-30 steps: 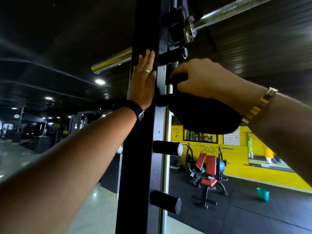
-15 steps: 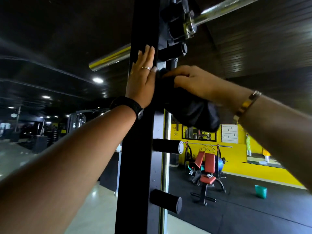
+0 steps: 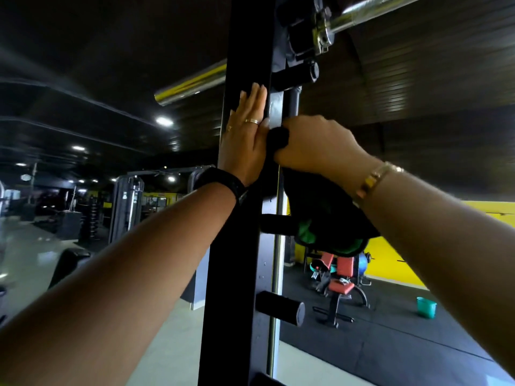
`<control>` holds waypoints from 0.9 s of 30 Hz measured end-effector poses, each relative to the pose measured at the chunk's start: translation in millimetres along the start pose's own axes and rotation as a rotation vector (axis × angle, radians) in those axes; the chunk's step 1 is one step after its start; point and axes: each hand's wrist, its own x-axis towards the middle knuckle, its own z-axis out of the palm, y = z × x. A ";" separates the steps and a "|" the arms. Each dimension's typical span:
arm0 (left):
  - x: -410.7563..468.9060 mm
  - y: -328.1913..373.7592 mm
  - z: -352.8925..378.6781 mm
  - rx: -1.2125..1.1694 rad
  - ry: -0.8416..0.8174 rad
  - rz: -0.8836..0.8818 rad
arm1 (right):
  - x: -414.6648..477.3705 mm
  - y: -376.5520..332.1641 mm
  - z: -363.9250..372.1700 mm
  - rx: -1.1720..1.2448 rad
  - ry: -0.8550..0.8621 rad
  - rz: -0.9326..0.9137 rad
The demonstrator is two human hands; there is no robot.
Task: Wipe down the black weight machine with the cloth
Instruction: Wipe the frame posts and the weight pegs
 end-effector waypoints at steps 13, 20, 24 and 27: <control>-58.8 3.3 1.9 0.014 -0.031 -0.039 | -72.8 6.8 9.5 0.595 0.499 0.164; -75.6 1.5 0.0 -0.005 -0.030 -0.033 | -69.4 -6.6 26.1 0.722 0.164 0.452; -71.7 -9.4 -0.5 -0.007 -0.073 -0.020 | -57.8 -33.9 46.1 0.812 0.076 0.408; -76.2 -9.3 2.0 -0.034 -0.039 -0.012 | -75.0 -34.5 61.7 0.326 0.021 0.144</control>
